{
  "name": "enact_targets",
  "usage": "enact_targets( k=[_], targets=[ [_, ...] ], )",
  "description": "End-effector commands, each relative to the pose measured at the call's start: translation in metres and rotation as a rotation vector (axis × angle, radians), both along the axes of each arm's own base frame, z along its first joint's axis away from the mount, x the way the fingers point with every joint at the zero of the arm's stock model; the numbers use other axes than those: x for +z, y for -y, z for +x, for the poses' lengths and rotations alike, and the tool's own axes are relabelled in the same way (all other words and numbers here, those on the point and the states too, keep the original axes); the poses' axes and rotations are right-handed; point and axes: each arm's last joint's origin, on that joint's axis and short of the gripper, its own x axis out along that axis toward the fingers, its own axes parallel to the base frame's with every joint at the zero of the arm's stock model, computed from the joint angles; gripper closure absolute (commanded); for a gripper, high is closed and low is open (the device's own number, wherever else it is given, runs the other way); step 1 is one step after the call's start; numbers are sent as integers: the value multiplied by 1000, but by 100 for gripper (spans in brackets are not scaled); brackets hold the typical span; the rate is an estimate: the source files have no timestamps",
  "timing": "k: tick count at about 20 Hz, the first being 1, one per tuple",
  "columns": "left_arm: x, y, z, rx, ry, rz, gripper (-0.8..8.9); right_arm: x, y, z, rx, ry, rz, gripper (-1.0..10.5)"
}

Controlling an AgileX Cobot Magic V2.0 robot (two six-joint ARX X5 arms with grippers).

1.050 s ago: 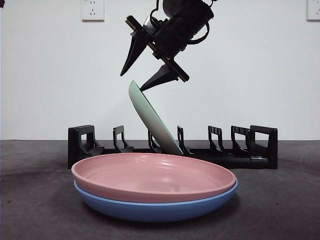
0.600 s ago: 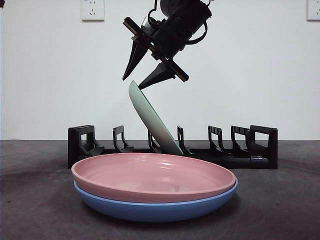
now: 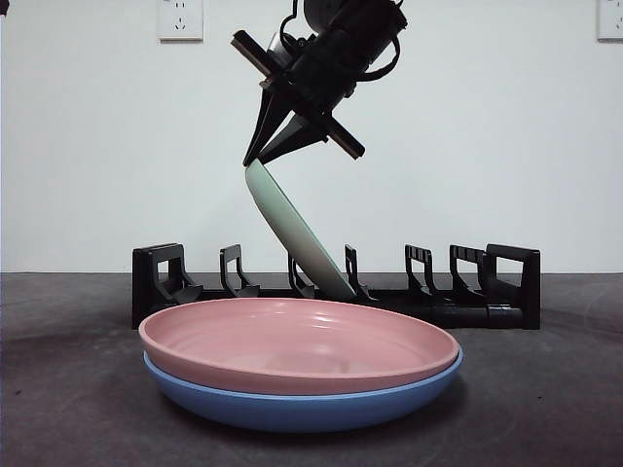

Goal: Place the plate

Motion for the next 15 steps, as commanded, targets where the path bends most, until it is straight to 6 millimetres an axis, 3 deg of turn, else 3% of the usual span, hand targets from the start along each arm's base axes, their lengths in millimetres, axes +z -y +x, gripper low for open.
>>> enact_targets(
  k=[1, 9, 15],
  targets=[
    [6, 0, 0, 0, 25, 5, 425, 18, -7, -4, 60, 49, 31, 933],
    [7, 0, 0, 0, 26, 5, 425, 87, -8, -36, 152, 220, 26, 933],
    [7, 0, 0, 0, 27, 5, 425, 107, -28, -80, 188, 398, -248, 933]
  ],
)
